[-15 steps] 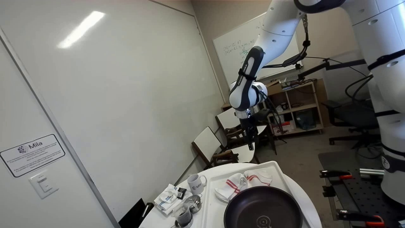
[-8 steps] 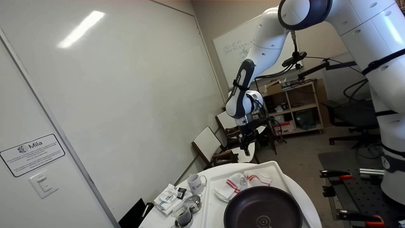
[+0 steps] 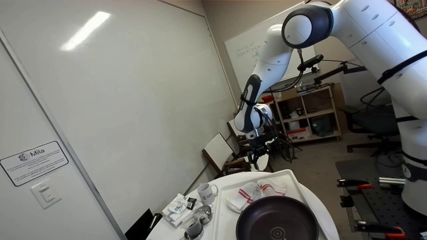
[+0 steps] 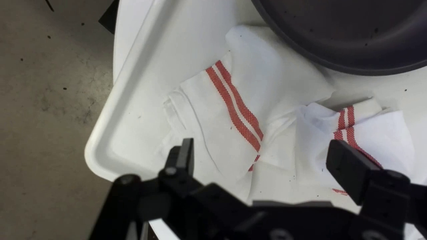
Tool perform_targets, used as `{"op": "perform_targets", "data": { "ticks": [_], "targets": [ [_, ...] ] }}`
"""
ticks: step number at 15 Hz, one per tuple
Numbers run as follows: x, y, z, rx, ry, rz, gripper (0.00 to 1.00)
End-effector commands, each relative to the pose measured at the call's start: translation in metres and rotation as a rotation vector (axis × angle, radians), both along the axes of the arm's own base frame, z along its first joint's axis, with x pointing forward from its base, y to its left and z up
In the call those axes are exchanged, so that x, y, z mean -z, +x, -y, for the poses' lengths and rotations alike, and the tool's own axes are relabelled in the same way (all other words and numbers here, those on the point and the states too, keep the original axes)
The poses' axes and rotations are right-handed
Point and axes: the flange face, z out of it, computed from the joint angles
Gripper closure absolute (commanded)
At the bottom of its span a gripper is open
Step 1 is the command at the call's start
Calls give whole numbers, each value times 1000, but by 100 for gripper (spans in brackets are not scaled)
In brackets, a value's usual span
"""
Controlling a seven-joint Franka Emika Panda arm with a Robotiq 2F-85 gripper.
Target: Pick the cloth on the tray and wipe the pan
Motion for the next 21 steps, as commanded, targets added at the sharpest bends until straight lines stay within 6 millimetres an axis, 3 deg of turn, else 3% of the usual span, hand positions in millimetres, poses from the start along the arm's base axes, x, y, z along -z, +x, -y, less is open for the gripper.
{"op": "perform_targets", "data": {
  "ticks": [1, 2, 6, 9, 21],
  "targets": [
    [-17, 5, -5, 24, 48, 64, 0],
    [1, 5, -3, 18, 18, 16, 0],
    [-12, 9, -5, 25, 26, 45, 0],
    [-6, 14, -1, 45, 37, 27, 0],
    [76, 41, 22, 200, 54, -119, 0]
  ]
}}
